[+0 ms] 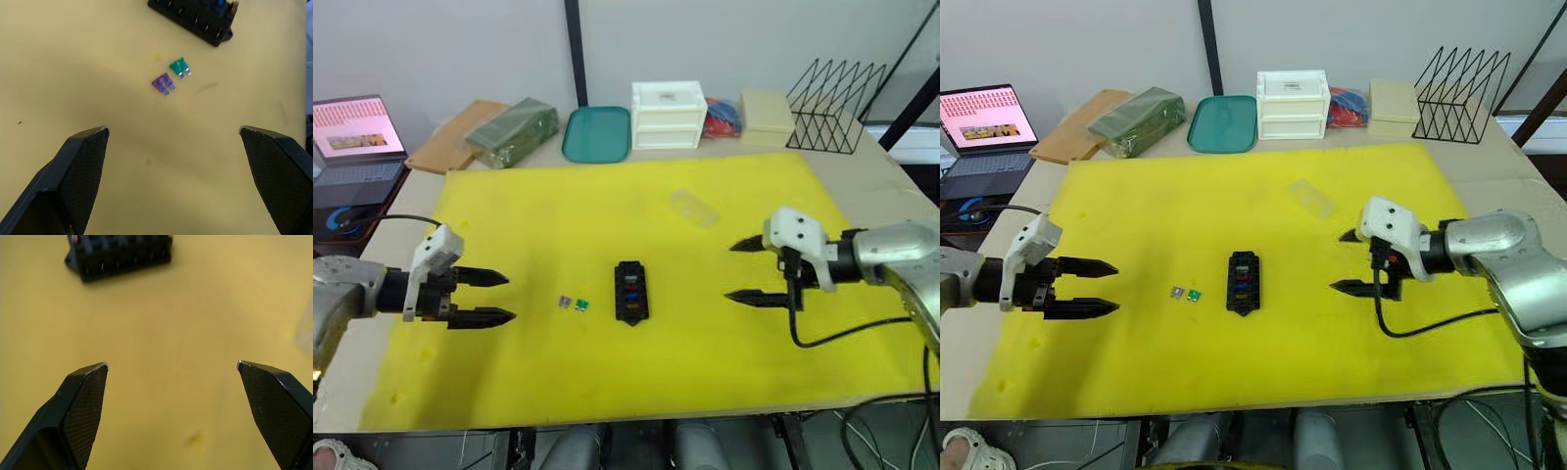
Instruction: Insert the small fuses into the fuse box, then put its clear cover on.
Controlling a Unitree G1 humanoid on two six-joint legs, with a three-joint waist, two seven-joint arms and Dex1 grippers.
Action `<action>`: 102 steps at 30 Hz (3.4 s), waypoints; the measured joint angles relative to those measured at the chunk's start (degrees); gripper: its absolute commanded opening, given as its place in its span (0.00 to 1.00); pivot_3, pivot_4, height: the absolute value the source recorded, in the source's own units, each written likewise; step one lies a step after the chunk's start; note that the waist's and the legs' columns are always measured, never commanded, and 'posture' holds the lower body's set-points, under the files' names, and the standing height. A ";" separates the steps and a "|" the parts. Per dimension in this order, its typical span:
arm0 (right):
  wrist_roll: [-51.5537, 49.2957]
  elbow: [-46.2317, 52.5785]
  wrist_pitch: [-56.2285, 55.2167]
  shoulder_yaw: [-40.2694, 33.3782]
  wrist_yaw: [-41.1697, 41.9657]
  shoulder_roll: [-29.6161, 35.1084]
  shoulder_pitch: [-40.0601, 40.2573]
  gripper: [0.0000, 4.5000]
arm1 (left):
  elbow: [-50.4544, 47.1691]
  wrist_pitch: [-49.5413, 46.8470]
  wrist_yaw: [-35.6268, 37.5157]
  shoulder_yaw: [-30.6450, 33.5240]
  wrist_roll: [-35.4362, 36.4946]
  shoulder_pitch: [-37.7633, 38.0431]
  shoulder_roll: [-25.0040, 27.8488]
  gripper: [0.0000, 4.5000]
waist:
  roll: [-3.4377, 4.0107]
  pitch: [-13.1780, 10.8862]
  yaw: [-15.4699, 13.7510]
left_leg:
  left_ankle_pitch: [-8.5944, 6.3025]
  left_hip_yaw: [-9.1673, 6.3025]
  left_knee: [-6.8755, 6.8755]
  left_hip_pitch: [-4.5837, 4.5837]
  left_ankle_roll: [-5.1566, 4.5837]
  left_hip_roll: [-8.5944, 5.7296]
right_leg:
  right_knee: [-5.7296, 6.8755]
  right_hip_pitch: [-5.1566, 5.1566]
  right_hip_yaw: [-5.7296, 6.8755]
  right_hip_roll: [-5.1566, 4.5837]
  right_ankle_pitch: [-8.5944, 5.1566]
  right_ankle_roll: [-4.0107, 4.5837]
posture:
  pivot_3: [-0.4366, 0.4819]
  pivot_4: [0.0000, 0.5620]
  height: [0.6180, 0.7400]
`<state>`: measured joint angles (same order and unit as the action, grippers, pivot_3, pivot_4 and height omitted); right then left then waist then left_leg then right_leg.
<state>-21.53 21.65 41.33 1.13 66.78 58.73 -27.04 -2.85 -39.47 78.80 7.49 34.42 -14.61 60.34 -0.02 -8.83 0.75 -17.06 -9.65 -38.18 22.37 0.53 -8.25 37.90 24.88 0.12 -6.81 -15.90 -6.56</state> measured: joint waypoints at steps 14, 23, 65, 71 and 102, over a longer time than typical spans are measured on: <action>-8.24 4.34 9.82 7.69 -4.11 -10.90 -12.92 1.00 | 12.60 -29.17 0.14 -11.41 7.29 -12.75 -7.79 1.00 | -0.05 -0.01 -0.09 | 0.00 -0.03 -0.10 0.03 -0.01 -0.04 | 0.08 0.01 0.00 0.00 0.00 0.00 | 0.48 0.27 1.00; -8.53 5.04 10.94 9.74 -5.55 -11.47 -14.48 1.00 | 18.74 -32.60 -2.69 -12.89 7.21 -15.63 -13.46 0.84 | -0.05 0.00 0.11 | 0.00 -0.02 -0.10 0.03 -0.01 -0.04 | 0.09 0.04 0.00 0.00 0.00 0.00 | 0.48 0.27 1.00; -6.76 5.79 11.91 13.41 -7.43 -11.42 -15.50 1.00 | 22.45 -24.57 -4.81 -12.48 2.04 -15.31 -19.88 0.33 | -0.04 0.03 -1.35 | -0.01 -0.04 -0.39 0.03 -0.02 -0.10 | 0.16 -0.10 0.01 -0.04 0.01 -0.02 | 0.48 0.27 1.00; -6.61 5.79 11.89 13.93 -7.59 -11.44 -15.84 1.00 | 22.46 -24.12 -5.21 -12.57 1.53 -15.21 -20.06 0.26 | -0.04 0.03 -1.24 | -0.01 -0.04 -0.38 0.03 -0.03 -0.10 | 0.16 -0.09 0.00 -0.03 0.01 -0.02 | 0.48 0.27 1.00; -10.83 3.75 18.74 12.29 -7.50 -14.42 -20.85 1.00 | 7.45 -11.66 -5.09 -8.55 1.01 -11.58 -16.45 0.00 | -0.07 0.01 -1.12 | -0.01 -0.05 -0.26 0.04 -0.02 -0.06 | 0.06 -0.06 0.00 -0.03 0.01 -0.01 | 0.48 0.27 1.00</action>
<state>-32.36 25.40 60.07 13.42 59.28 44.30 -47.89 4.60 -51.13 73.71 -1.06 35.43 -26.18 43.88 -0.09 -8.82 -0.37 -17.07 -9.69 -38.44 22.41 0.51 -8.31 37.96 24.81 0.12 -6.85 -15.89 -6.57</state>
